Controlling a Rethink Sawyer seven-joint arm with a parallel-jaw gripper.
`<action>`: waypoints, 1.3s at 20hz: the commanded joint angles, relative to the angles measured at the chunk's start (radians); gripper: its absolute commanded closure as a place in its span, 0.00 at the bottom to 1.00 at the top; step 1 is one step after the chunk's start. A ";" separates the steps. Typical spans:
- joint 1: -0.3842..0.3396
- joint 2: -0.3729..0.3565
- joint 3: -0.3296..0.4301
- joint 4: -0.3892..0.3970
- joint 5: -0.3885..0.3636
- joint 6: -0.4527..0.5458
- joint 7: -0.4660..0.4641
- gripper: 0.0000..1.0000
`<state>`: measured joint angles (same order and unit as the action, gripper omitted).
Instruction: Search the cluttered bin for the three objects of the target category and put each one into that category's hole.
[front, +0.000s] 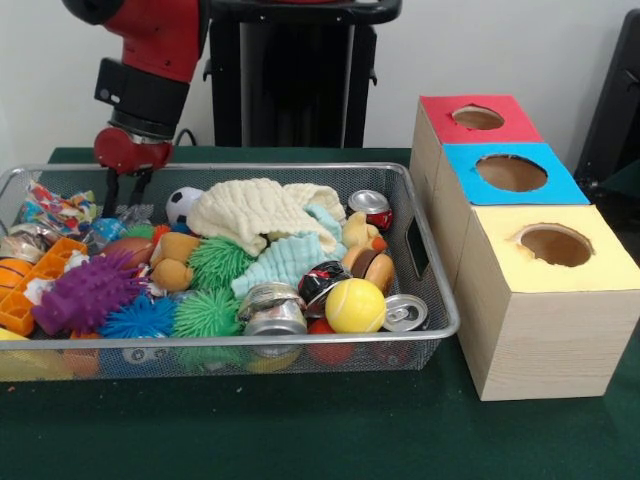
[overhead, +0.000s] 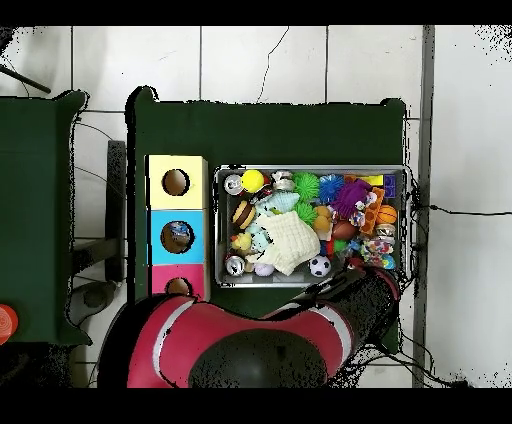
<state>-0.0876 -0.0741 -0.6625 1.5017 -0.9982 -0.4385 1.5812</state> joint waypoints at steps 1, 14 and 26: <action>0.013 0.046 0.128 0.033 0.128 -0.198 -0.071 0.00; 0.054 0.021 0.092 0.049 0.156 -0.193 -0.055 0.00; 0.034 -0.046 0.157 0.051 0.005 -0.164 0.052 1.00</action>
<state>-0.0490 -0.1069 -0.6733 1.5707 -0.9530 -0.4865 1.5812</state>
